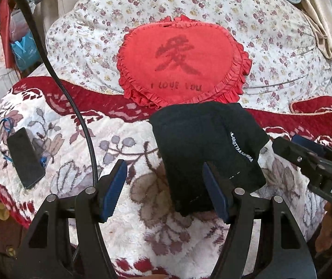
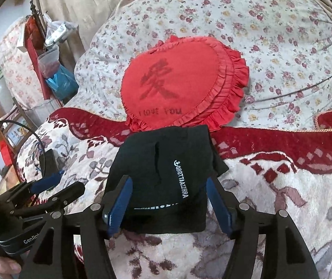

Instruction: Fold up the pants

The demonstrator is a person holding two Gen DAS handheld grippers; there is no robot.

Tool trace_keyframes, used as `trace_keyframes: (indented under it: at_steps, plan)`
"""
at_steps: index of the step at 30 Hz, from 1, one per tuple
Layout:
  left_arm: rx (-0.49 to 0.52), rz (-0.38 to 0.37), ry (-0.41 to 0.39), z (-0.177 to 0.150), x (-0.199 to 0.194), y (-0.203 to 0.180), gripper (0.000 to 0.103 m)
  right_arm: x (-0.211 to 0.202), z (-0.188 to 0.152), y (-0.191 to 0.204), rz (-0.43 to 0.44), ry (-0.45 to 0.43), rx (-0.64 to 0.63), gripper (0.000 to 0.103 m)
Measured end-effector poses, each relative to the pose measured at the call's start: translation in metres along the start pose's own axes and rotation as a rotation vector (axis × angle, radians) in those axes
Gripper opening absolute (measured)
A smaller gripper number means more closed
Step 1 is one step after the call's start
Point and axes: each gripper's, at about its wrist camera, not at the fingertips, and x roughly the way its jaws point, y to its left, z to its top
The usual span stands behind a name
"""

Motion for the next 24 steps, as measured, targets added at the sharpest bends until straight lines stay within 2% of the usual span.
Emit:
trace_keyframes:
  at_steps: [24]
  plan:
    - [0.012, 0.0, -0.014, 0.0013, -0.0084, -0.0076, 0.067, 0.0022, -0.0052, 0.007, 0.018, 0.032, -0.013, 0.065]
